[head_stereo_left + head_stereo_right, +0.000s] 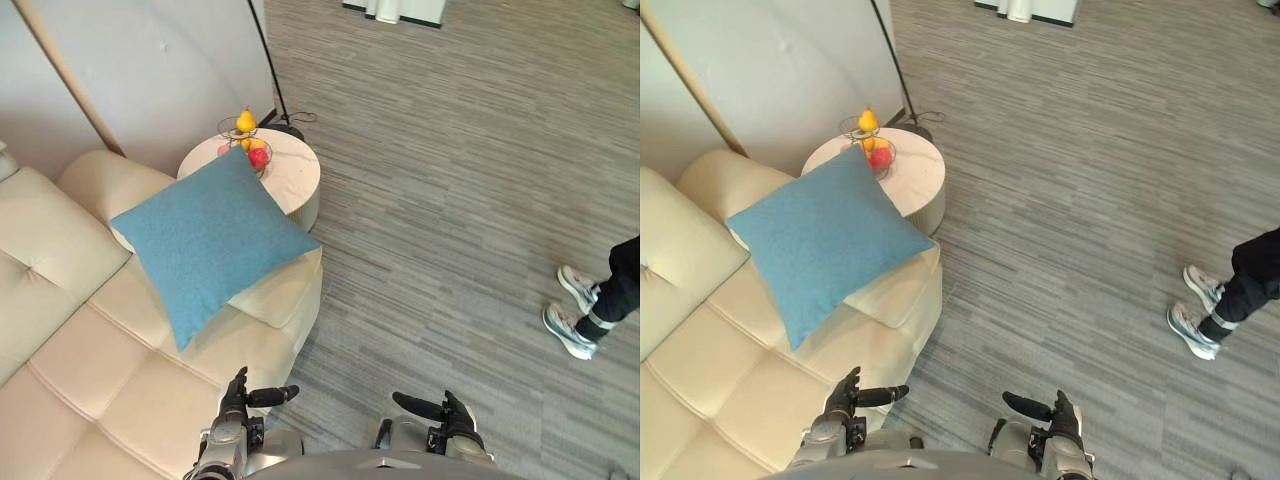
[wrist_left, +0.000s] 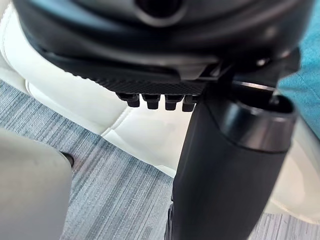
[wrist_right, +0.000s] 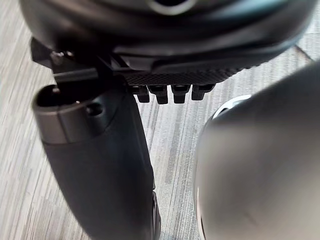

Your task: Pick up cushions and gather them together orderly.

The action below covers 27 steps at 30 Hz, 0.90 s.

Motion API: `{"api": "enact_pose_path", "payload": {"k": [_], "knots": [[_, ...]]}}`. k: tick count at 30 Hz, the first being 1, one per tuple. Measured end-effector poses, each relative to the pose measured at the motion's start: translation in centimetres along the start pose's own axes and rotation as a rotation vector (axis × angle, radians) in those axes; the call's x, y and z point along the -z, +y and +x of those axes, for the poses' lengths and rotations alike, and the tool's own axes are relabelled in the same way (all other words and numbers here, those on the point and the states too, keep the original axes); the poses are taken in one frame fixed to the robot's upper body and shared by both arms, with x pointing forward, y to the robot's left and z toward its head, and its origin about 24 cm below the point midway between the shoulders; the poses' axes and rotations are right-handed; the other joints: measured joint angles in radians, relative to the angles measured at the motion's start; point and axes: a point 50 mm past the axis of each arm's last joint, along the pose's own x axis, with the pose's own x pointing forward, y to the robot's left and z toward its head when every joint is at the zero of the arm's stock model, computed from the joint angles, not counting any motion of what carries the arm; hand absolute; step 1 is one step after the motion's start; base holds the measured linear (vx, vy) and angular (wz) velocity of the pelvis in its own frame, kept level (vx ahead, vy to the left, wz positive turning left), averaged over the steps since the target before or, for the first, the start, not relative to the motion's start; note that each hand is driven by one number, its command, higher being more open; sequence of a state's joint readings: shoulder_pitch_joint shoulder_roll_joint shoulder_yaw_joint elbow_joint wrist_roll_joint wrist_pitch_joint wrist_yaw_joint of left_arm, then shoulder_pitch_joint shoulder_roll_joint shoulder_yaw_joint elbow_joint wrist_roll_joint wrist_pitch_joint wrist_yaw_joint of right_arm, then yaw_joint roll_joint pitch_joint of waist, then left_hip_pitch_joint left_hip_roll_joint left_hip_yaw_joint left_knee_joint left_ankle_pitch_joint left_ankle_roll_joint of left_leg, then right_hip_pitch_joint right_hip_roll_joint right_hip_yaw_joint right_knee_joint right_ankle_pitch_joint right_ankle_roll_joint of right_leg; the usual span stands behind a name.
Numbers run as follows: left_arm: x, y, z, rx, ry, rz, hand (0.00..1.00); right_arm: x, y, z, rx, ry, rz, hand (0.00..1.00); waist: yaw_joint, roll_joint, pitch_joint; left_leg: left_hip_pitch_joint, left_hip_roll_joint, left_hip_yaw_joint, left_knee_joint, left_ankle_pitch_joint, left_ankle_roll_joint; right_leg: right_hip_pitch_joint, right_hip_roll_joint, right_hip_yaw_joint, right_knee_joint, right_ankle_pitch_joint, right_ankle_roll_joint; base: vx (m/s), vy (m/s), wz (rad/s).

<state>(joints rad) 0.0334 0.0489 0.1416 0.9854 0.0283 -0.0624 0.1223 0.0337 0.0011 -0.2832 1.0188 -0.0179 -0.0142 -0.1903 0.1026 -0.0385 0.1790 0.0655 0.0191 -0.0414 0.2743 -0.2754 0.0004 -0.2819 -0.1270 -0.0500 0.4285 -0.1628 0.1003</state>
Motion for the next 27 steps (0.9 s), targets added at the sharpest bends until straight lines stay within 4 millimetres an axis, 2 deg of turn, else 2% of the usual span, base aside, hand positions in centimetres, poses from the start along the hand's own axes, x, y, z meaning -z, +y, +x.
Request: {"api": "enact_pose_path", "payload": {"k": [1,2,3,4,6,8,9,10,11,12,13,15,16,20,22,23,24,25,26,27], "knots": [[0.2,0.0,0.0,-0.001,0.007,0.002,1.0,0.0,-0.3,0.1,0.006,0.001,0.002,1.0,-0.009,0.004,-0.003,-0.001,0.008,-0.048,0.027,-0.028,-0.021,0.023,0.032,0.033,-0.008,0.074,-0.031,0.4,-0.356,0.74],[0.4,-0.7,-0.1,0.013,0.02,-0.008,1.0,-0.1,-0.9,0.2,0.02,-0.003,-0.008,1.0,0.002,0.044,-0.015,0.002,0.027,-0.119,0.025,-0.036,-0.027,0.032,0.056,0.012,0.011,0.047,-0.048,0.27,-0.234,0.51],[0.5,-0.9,-0.1,0.019,0.02,-0.009,1.0,-0.2,-1.0,0.2,0.025,-0.008,-0.008,1.0,0.006,0.05,-0.019,0.001,0.028,-0.143,0.024,-0.033,-0.029,0.026,0.056,0.002,0.035,0.026,-0.053,0.3,-0.32,0.48],[0.8,-1.3,-0.3,0.027,0.028,-0.016,1.0,-0.2,-1.1,0.2,0.029,-0.008,-0.008,1.0,0.001,0.061,-0.025,-0.001,0.031,-0.176,0.034,-0.024,-0.042,0.024,0.048,-0.031,0.069,-0.023,-0.068,0.29,-0.347,0.62],[1.0,-1.4,-0.4,0.027,0.036,-0.026,1.0,-0.1,-1.4,0.3,0.036,-0.003,-0.007,1.0,-0.006,0.073,-0.031,-0.052,0.045,-0.201,0.132,-0.018,-0.058,0.06,0.048,-0.094,0.05,-0.046,-0.085,0.31,-0.327,0.82],[0.6,-1.3,-0.2,0.019,0.025,-0.047,1.0,0.3,-1.5,0.2,0.041,0.009,-0.014,1.0,-0.004,0.076,-0.028,-0.172,0.065,-0.172,0.363,0.008,-0.128,0.147,0.047,-0.18,-0.018,-0.052,-0.097,0.27,-0.25,1.26],[0.2,-1.2,-0.2,0.012,0.009,-0.058,1.0,0.9,-1.6,0.0,0.042,0.026,-0.018,1.0,0.002,0.067,-0.021,-0.237,0.099,-0.079,0.468,0.004,-0.121,0.231,0.048,-0.252,-0.068,-0.056,-0.108,0.27,-0.251,1.33],[0.0,-1.2,-0.2,0.01,-0.003,-0.059,1.0,1.1,-1.6,0.0,0.043,0.032,-0.018,1.0,0.005,0.064,-0.019,-0.251,0.109,-0.036,0.471,0.003,-0.12,0.263,0.047,-0.276,-0.085,-0.056,-0.108,0.14,-0.097,1.27],[-0.2,-1.1,-0.3,0.012,-0.02,-0.054,1.0,1.0,-1.6,0.0,0.044,0.028,-0.016,1.0,0.008,0.061,-0.019,-0.274,0.12,0.046,0.409,0.008,-0.105,0.308,0.045,-0.322,-0.112,-0.056,-0.108,0.17,-0.073,0.89],[-0.3,-1.2,-0.3,0.021,-0.025,-0.045,1.0,0.6,-1.6,0.0,0.044,0.01,-0.013,1.0,0.006,0.065,-0.02,-0.283,0.123,0.11,0.303,0.07,-0.073,0.325,0.045,-0.351,-0.118,-0.056,-0.107,0.17,-0.038,0.83],[-0.3,-1.3,-0.3,0.023,-0.024,-0.043,1.0,0.4,-1.6,0.0,0.045,0.001,-0.011,1.0,0.003,0.072,-0.023,-0.293,0.121,0.143,0.239,0.126,-0.056,0.33,0.051,-0.366,-0.12,-0.057,-0.104,0.18,0.026,0.94],[-0.4,-1.0,-0.2,0.029,-0.029,-0.001,1.0,0.5,-0.9,-0.1,0.031,0.003,0.022,1.0,0.001,0.04,-0.035,-0.264,0.09,0.198,0.117,0.158,-0.022,0.334,0.028,-0.398,-0.145,-0.058,-0.093,0.22,0.059,1.11],[-0.6,-0.7,-0.1,0.021,-0.032,-0.002,1.0,0.5,-0.3,-0.2,0.019,0.001,0.037,1.0,0.004,0.023,-0.033,-0.258,0.07,0.199,0.054,0.184,-0.015,0.342,0.021,-0.425,-0.171,-0.049,-0.079,0.19,0.039,0.91],[-0.3,-0.7,-0.1,0.021,-0.017,0.0,1.0,0.6,0.4,-0.4,0.003,0.007,0.045,1.0,0.011,0.016,-0.032,-0.184,0.022,0.177,-0.038,0.218,-0.002,0.393,-0.007,-0.431,-0.173,-0.04,-0.063,0.08,0.032,0.39],[0.4,-0.8,-0.3,0.029,0.004,0.001,1.0,0.7,0.4,-0.4,-0.001,0.009,0.045,1.0,0.008,0.025,-0.037,-0.125,0.007,0.175,-0.111,0.233,0.007,0.377,-0.039,-0.43,-0.065,-0.042,-0.058,0.04,0.069,0.11],[0.7,-0.9,-0.3,0.04,0.015,0.004,1.0,0.6,0.4,-0.4,-0.002,0.005,0.043,1.0,0.006,0.029,-0.039,-0.101,-0.001,0.167,-0.138,0.229,0.014,0.327,-0.081,-0.421,0.083,-0.045,-0.05,0.02,0.065,0.29],[0.7,-0.8,-0.3,0.041,0.014,0.008,1.0,0.6,-0.1,-0.3,0.007,0.0,0.04,1.0,0.003,0.017,-0.038,-0.087,-0.019,0.145,-0.144,0.216,0.018,0.266,-0.134,-0.401,0.256,-0.032,-0.033,0.02,0.041,0.6],[0.5,-0.3,-0.2,0.03,0.01,0.015,1.0,0.8,-0.1,-0.4,0.004,0.002,0.041,1.0,0.001,0.0,-0.039,-0.073,-0.037,0.113,-0.143,0.216,0.024,0.212,-0.172,-0.353,0.399,0.008,-0.036,0.01,0.013,0.64],[0.5,-0.1,-0.2,0.024,0.009,0.017,1.0,1.0,0.0,-0.5,0.002,0.006,0.043,1.0,-0.001,0.001,-0.037,-0.07,-0.04,0.102,-0.142,0.215,0.024,0.194,-0.177,-0.335,0.424,-0.003,-0.037,0.01,-0.019,0.86],[0.5,0.1,-0.2,0.015,0.01,0.019,1.0,1.5,-0.2,-0.7,0.005,0.014,0.043,1.0,-0.004,-0.01,-0.044,-0.071,-0.04,0.061,-0.139,0.215,0.026,0.175,-0.161,-0.284,0.432,-0.045,-0.044,-0.01,-0.027,0.94]]}}
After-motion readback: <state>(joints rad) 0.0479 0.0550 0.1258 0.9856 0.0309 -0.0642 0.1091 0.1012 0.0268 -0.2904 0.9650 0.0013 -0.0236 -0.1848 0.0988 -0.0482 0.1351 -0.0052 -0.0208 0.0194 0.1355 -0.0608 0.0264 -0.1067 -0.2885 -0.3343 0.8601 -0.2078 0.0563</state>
